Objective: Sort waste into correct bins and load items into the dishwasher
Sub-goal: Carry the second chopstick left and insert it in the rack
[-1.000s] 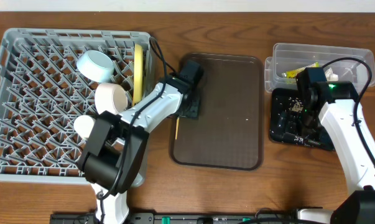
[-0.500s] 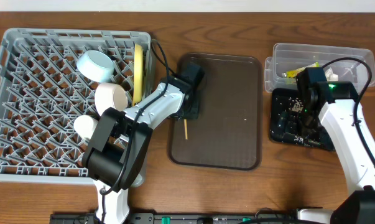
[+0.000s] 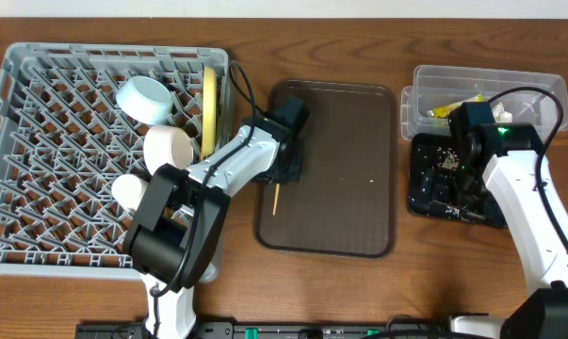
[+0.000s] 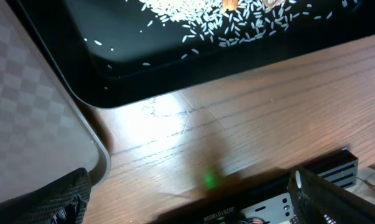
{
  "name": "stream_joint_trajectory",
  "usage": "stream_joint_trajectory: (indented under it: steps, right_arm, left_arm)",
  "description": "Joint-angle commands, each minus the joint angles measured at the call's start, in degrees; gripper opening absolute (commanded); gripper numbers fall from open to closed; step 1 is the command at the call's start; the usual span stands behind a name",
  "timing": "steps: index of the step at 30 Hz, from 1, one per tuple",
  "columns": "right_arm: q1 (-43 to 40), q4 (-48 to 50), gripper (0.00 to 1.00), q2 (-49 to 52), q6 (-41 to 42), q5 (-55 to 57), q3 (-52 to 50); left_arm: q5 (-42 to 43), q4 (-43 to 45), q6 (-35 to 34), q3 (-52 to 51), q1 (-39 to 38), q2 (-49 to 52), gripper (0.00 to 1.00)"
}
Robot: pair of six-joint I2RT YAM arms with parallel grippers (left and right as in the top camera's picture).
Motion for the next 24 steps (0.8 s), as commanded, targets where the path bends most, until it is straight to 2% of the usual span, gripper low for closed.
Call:
stream_joint_trajectory:
  steps: [1,7,14,19,24]
  right_arm:
    - [-0.2,0.5,0.99,0.0,-0.5,0.4,0.6]
    - [-0.3,0.9,0.99,0.0,-0.5,0.4,0.6]
    - [-0.2,1.5,0.99,0.0,-0.4,0.4,0.6]
    - [-0.2,1.6,0.99,0.0,-0.5,0.4,0.6]
    - [-0.2,1.6,0.99,0.1,-0.5,0.4,0.6]
  left_arm:
    - [0.0,-1.5,-0.1,0.4,-0.2,-6.2,0.06]
    - [-1.5,-7.2,1.2,0.4,-0.2,-17.1,0.06]
    - [-10.4,-16.9,1.2,0.4,1.1,-29.0,0.06]
    - [-11.4,-20.4,1.4,0.4,6.4,-34.5,0.06]
    - [-11.2,-20.7,4.8,0.4,13.0,-36.7,0.06]
